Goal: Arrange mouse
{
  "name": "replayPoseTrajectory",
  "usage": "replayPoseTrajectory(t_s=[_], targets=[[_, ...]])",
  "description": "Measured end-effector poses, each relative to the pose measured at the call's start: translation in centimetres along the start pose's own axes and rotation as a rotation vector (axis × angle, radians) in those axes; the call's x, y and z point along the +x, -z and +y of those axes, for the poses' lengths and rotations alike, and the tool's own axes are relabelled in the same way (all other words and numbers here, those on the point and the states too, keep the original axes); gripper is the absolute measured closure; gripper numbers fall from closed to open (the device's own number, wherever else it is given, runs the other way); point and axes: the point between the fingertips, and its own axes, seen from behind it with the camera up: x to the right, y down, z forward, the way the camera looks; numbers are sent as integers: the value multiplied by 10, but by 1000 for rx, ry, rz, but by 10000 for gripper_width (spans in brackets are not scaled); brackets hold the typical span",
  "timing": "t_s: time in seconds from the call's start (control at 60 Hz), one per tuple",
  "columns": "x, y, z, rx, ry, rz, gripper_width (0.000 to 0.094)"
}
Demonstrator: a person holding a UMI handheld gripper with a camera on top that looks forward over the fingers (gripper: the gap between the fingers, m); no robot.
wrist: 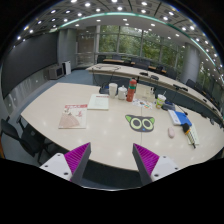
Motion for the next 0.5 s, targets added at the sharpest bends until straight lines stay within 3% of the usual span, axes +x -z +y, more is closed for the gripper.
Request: replayPoseTrajectory(t_s=[0.117,0.417,0.5], targets=[[26,-6,19,-36,-22,43,88],[195,-81,121,-168,-116,188,88],[254,-109,145,-163,-146,245,85]])
